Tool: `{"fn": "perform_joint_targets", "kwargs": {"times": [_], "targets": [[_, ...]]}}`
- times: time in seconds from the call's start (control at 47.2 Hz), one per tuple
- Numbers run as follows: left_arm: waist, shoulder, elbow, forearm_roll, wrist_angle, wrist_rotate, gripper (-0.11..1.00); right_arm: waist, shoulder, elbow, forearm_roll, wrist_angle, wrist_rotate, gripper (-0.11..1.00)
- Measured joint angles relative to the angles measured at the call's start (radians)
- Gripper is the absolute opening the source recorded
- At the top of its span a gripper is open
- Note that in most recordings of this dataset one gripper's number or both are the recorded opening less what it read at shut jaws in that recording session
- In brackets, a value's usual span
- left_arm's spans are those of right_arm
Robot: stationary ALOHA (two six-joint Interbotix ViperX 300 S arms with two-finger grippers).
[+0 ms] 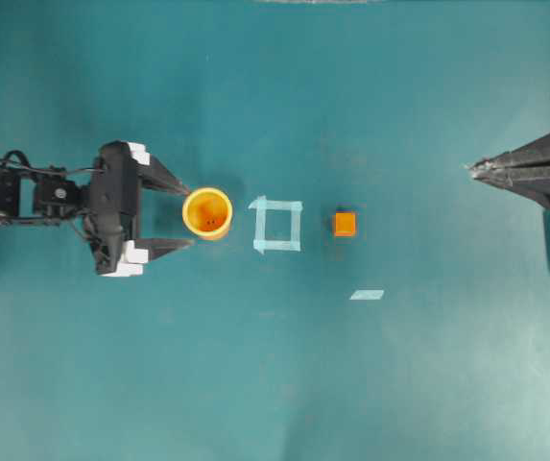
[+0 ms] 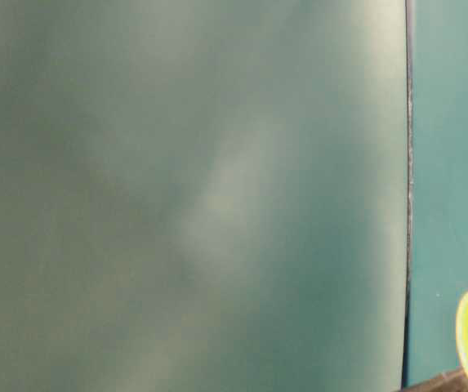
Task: Move the cup forward with left arm.
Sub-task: 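Advance the open left gripper around the orange cup's side, then close the left gripper on the orange cup, then slide the held orange cup toward the near table edge with the left gripper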
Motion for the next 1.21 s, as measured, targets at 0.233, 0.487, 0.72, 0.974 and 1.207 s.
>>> {"fn": "perform_joint_targets", "kwargs": {"times": [0.233, 0.487, 0.72, 0.974, 1.207], "targets": [[-0.002, 0.067, -0.044, 0.0, -0.029, 0.0, 0.82, 0.0, 0.0, -0.009, -0.002, 0.005, 0.0, 0.0], [-0.002, 0.117, -0.08, 0.0, -0.057, 0.0, 0.82, 0.0, -0.002, -0.014, -0.002, 0.005, -0.002, 0.0], [-0.002, 0.12, -0.084, 0.002, -0.058, 0.0, 0.76, 0.0, -0.002, -0.014, -0.002, 0.012, -0.002, 0.0], [-0.002, 0.12, -0.084, 0.002, -0.06, 0.0, 0.65, 0.0, -0.002, -0.014, -0.002, 0.015, -0.002, 0.0], [-0.017, 0.118, -0.084, 0.0, -0.061, 0.0, 0.65, 0.0, -0.002, -0.014, -0.003, 0.015, -0.002, 0.0]]}}
